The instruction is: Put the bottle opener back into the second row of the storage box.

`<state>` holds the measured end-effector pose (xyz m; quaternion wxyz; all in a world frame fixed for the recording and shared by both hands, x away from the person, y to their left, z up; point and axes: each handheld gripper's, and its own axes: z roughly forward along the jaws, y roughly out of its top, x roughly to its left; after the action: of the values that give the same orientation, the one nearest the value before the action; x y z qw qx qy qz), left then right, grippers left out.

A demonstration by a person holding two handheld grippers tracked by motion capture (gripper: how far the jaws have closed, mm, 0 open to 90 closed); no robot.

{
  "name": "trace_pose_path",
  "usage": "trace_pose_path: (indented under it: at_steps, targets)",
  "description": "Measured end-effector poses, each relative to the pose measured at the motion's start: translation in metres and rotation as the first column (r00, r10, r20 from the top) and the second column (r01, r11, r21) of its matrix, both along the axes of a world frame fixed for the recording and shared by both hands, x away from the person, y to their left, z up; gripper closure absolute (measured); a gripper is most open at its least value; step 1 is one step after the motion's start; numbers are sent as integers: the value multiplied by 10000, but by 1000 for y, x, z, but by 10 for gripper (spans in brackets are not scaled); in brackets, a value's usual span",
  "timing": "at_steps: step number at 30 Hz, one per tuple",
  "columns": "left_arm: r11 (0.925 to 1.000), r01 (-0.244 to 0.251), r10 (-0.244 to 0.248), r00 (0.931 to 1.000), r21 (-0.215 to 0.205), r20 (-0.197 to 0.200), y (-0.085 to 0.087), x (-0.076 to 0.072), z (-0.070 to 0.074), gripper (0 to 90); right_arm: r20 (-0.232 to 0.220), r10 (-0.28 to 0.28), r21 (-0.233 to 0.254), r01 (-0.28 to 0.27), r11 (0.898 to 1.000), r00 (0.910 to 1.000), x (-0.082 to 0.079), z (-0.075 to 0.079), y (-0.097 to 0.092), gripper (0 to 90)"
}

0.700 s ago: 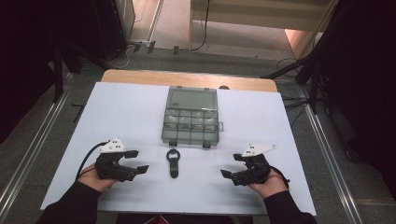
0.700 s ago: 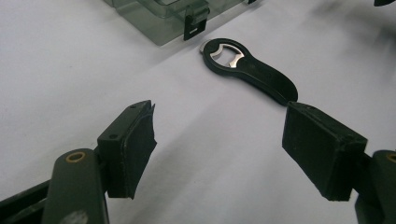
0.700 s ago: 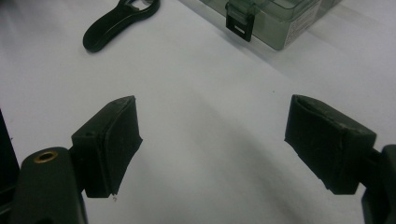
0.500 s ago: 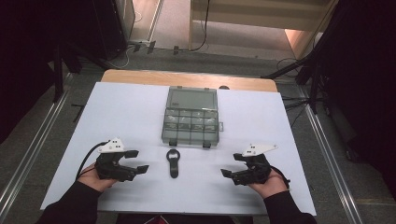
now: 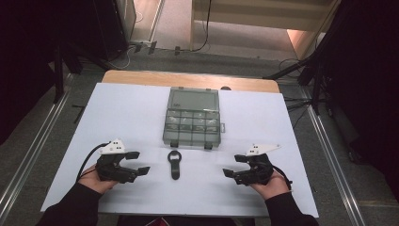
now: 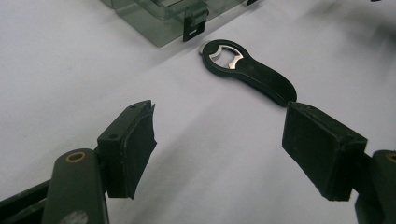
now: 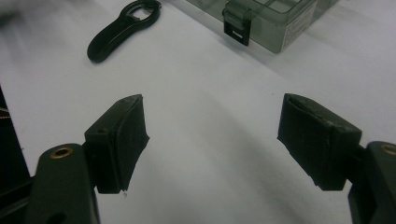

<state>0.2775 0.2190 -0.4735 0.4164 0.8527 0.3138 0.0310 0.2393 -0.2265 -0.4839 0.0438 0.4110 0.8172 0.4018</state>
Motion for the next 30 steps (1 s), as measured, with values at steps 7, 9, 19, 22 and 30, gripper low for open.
trace_pose_path:
  at_steps: [7, 9, 19, 22, 30]
  targets:
    - [10000, -11, 11, 10000, -25, 14, 0, 0, 0, 253, 143, 21, -43, -20, 10000, 9999, -1, 0, 0, 248]
    - [10000, -4, 4, 10000, -18, 19, 0, 0, 0, 252, 207, 32, -23, -32, 10000, 9998, -1, 0, 0, 247]
    - [10000, -2, 2, 10000, -25, 29, 0, 0, 0, 253, 267, -14, 23, 13, 10000, 9996, -2, -1, 0, 246]
    - [10000, -3, 3, 10000, -20, 33, 0, 0, 0, 253, 267, 17, -112, -14, 9999, 9996, -2, -1, 0, 246]
    - [10000, 1, -1, 10000, -23, 31, 0, 0, 0, 252, 240, 58, -149, -54, 9999, 9997, -1, -1, 0, 246]
